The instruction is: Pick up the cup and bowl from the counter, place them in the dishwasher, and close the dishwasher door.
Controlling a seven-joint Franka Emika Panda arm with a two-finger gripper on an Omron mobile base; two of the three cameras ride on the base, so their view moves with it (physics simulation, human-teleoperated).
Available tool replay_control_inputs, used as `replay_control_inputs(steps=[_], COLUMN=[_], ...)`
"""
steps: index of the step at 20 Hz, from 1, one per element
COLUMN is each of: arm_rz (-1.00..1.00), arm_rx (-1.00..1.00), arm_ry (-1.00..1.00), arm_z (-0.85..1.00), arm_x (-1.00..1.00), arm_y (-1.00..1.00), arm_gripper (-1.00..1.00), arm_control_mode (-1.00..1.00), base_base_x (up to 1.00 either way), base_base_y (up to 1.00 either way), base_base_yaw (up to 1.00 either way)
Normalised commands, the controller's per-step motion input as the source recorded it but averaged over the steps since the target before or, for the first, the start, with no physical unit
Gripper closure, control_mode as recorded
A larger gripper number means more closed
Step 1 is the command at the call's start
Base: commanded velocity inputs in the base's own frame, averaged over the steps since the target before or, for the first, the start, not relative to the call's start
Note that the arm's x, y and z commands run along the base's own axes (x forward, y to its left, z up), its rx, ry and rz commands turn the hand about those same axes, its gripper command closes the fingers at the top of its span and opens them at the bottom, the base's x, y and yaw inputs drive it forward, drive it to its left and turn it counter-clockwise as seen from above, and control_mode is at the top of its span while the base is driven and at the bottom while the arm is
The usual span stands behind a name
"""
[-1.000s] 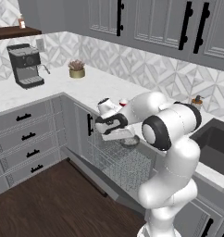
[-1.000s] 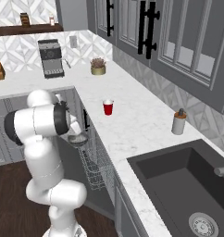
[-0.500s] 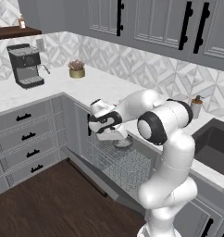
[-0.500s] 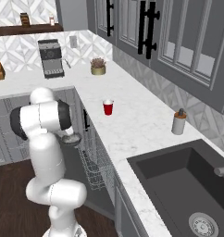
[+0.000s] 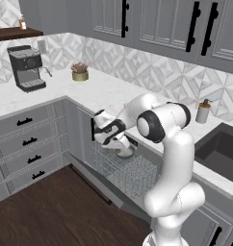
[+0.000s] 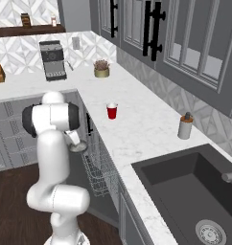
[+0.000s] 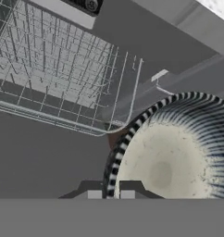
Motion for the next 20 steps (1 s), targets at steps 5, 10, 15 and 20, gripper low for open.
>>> replay_control_inputs(steps=[5, 10, 15, 20], arm_rz=[0.0, -0.06, -0.14, 0.03], arm_rx=[0.0, 0.02, 0.1, 0.05], arm_ry=[-0.11, -0.16, -0.06, -0.01], arm_z=[-0.58, -0.22, -0.16, -0.12], arm_x=[0.44, 0.33, 0.58, 0.54], arm_y=[0.02, -0.05, -0.01, -0.14], arm_gripper=[1.0, 1.0, 1.0, 1.0], arm_control_mode=[-1.0, -1.0, -1.0, -1.0], base_base_x=[0.0, 0.0, 0.0, 0.0], base_base_y=[0.0, 0.0, 0.0, 0.0], base_base_yaw=[0.0, 0.0, 0.0, 0.0])
